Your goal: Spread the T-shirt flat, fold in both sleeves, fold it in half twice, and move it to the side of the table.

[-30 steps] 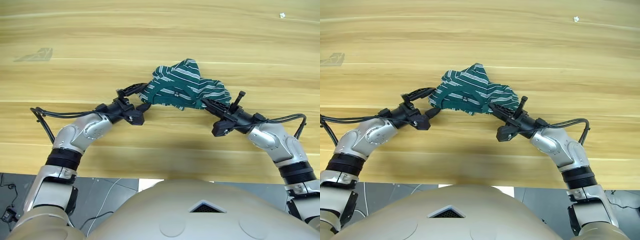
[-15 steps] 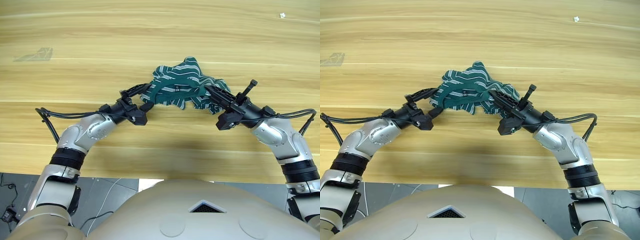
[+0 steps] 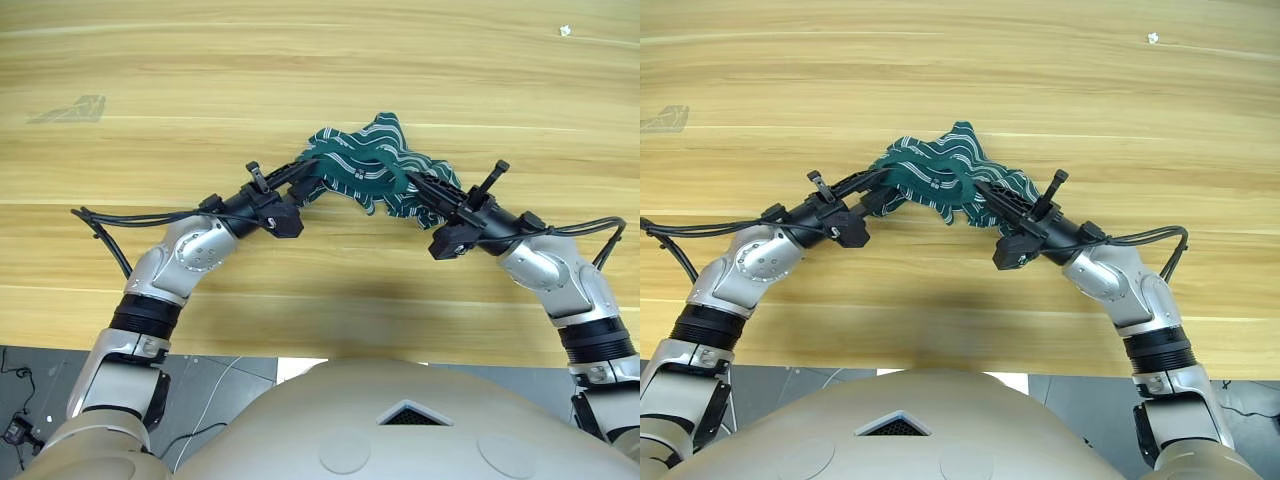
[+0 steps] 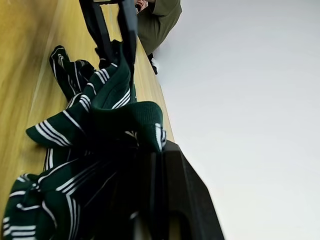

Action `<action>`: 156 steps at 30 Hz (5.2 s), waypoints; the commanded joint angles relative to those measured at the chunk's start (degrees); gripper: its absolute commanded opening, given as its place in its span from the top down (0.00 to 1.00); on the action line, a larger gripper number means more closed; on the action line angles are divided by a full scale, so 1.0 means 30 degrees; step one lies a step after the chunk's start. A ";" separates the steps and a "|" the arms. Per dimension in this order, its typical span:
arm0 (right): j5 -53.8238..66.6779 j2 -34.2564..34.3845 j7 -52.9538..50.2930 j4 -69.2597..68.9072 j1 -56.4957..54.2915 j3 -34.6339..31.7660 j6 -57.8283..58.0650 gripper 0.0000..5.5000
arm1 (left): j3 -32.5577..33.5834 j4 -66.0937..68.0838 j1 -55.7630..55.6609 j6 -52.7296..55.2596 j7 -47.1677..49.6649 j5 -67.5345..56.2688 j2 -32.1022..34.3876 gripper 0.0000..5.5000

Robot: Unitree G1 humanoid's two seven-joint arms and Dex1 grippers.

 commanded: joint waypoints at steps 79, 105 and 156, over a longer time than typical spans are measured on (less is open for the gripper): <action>0.0826 0.0482 0.0667 -0.1370 -0.3150 -0.0146 0.0634 1.00 | 0.1755 0.1054 0.0860 -0.0362 -0.2014 -0.2317 -0.0474 0.35; 0.0640 0.0455 0.0646 -0.1020 -0.2989 -0.0039 0.0671 1.00 | 0.1878 0.0761 0.1009 -0.0522 -0.1678 -0.1696 0.0001 1.00; -0.2776 -0.7225 -0.4214 2.1668 -1.8923 0.8145 -0.4315 1.00 | -0.7456 0.3067 -0.9407 -0.2569 0.2866 0.5341 1.2643 1.00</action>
